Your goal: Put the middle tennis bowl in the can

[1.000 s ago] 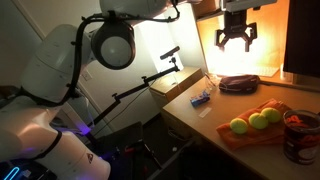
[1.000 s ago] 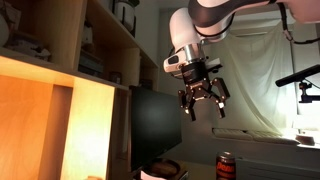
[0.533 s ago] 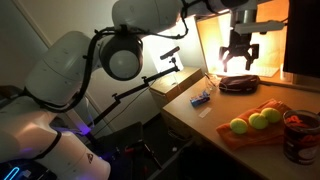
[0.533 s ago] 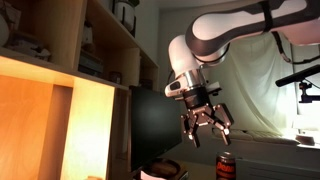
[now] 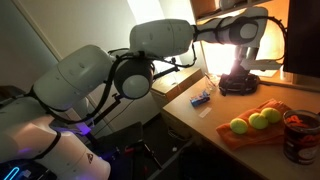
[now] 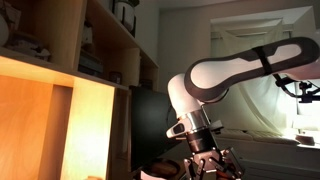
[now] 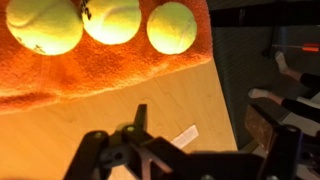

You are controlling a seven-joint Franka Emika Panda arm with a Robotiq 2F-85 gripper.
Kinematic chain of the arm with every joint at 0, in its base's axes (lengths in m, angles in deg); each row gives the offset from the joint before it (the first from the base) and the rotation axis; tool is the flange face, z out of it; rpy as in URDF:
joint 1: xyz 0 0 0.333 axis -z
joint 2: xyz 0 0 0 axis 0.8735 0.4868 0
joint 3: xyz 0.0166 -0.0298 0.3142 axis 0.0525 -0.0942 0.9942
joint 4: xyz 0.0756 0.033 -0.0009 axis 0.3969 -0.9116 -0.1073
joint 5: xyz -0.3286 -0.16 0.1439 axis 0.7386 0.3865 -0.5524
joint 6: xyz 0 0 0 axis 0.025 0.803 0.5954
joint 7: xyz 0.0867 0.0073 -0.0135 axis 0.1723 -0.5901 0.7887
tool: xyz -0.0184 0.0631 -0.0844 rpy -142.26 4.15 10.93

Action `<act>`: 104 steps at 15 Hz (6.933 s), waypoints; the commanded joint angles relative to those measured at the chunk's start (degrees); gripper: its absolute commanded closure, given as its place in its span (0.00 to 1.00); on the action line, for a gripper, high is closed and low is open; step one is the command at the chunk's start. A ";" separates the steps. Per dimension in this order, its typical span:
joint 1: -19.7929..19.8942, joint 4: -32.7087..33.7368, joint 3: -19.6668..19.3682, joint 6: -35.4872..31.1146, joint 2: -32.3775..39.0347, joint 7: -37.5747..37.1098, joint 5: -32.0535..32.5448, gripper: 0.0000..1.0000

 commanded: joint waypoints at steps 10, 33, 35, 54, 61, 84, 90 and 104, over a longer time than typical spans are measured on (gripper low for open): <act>-0.32 11.56 -1.13 1.45 7.80 -11.78 -11.60 0.00; 1.35 6.18 -1.67 -15.89 7.39 -54.53 -15.06 0.00; 1.36 6.18 -1.60 -15.82 7.40 -53.94 -15.26 0.00; 5.88 5.42 -2.07 -18.09 8.07 -80.34 -22.47 0.00; 3.95 4.40 -6.99 -25.33 8.15 -100.48 -20.60 0.00; 2.67 2.09 -13.25 -19.10 8.40 -135.88 -14.85 0.00; 1.88 2.07 -13.17 -17.45 8.42 -136.25 -14.41 0.00; 2.30 1.58 -12.86 -12.94 8.45 -134.23 -14.68 0.00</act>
